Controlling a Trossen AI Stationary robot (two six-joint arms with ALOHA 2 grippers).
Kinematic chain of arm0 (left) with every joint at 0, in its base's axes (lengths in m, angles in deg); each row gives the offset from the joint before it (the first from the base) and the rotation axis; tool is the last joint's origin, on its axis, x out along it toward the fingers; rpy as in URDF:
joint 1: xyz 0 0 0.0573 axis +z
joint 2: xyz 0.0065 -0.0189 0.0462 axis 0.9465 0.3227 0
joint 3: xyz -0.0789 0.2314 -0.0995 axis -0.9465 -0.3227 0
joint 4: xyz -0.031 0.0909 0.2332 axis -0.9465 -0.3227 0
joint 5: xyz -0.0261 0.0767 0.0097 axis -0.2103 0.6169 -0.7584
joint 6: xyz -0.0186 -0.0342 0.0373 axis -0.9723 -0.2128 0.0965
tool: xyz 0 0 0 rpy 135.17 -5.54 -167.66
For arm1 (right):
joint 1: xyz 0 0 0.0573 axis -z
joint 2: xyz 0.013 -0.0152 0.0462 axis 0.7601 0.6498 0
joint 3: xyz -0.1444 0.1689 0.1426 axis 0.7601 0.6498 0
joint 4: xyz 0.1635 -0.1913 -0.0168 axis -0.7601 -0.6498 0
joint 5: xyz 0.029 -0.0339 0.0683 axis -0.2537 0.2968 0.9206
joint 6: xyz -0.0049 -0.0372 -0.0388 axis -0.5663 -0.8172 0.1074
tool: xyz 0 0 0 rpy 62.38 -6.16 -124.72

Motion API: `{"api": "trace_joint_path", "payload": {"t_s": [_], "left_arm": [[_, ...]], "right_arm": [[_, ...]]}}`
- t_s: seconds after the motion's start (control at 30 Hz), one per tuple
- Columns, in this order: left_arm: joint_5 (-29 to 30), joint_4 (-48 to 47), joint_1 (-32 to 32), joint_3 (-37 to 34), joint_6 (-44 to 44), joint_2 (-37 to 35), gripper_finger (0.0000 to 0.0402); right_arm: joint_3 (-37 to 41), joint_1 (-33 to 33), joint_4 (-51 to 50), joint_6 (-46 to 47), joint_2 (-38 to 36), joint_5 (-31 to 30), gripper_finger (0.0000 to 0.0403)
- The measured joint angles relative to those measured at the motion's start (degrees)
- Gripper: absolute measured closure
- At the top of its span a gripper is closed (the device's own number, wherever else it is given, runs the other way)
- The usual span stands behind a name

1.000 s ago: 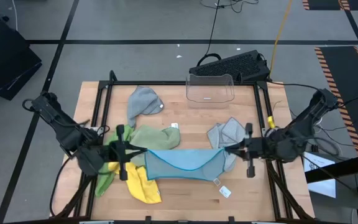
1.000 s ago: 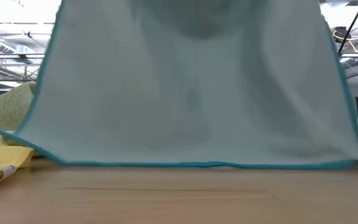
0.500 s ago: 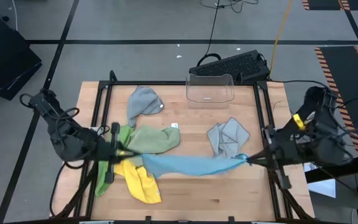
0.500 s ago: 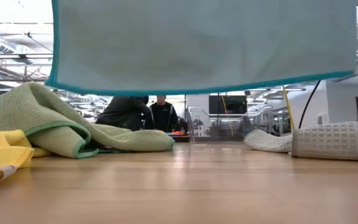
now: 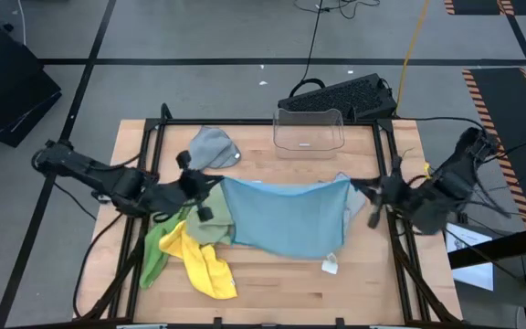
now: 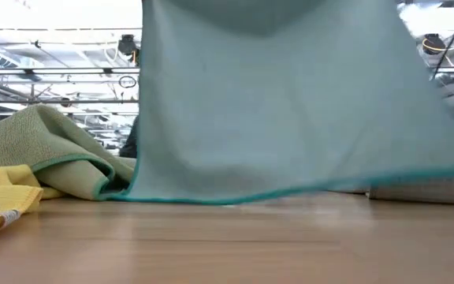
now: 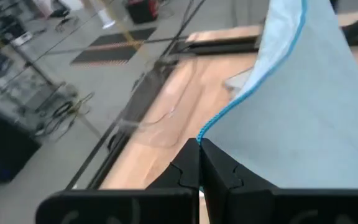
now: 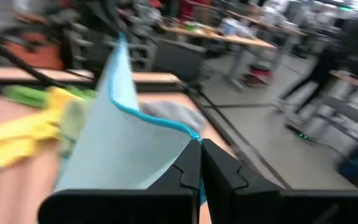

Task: Fold microfiber towels
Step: Fold the blue towel

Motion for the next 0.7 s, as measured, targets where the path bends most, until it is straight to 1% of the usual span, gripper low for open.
{"api": "trace_joint_path", "payload": {"t_s": [0.07, 0.13, 0.27, 0.37, 0.43, 0.5, 0.63, 0.7], "left_arm": [[-1.07, 0.20, 2.37, -1.81, -0.54, 0.00, 0.0397], [-3.67, 0.25, 4.24, -3.68, -1.11, 0.10, 0.0399], [-10.09, 4.68, 5.73, -7.36, -0.61, 0.09, 0.0397], [-15.51, 8.60, 5.39, -9.98, -0.93, 0.09, 0.0399], [-17.74, 9.96, 4.89, -11.54, -2.08, 0.07, 0.0398], [-17.94, 9.95, 4.06, -13.06, -3.42, 0.07, 0.0397], [-18.14, 9.68, 2.56, -15.46, -6.27, 0.07, 0.0399], [-19.25, 10.77, 2.17, -17.01, -7.33, 0.07, 0.0396]], "right_arm": [[4.96, 3.32, 2.07, -0.22, -1.99, 1.52, 0.0403], [9.83, 6.50, 6.61, -2.00, -3.67, 4.34, 0.0403], [18.89, 11.08, 18.60, -8.33, -6.33, 13.57, 0.0403], [23.40, 12.68, 24.51, -9.56, -7.52, 18.86, 0.0403], [25.03, 12.82, 25.28, -8.58, -8.26, 21.25, 0.0403], [26.15, 12.80, 25.08, -6.49, -8.60, 23.10, 0.0403], [28.92, 12.80, 25.34, -2.81, -8.93, 29.07, 0.0403], [30.62, 12.77, 25.41, -0.63, -8.83, 30.76, 0.0403]]}}
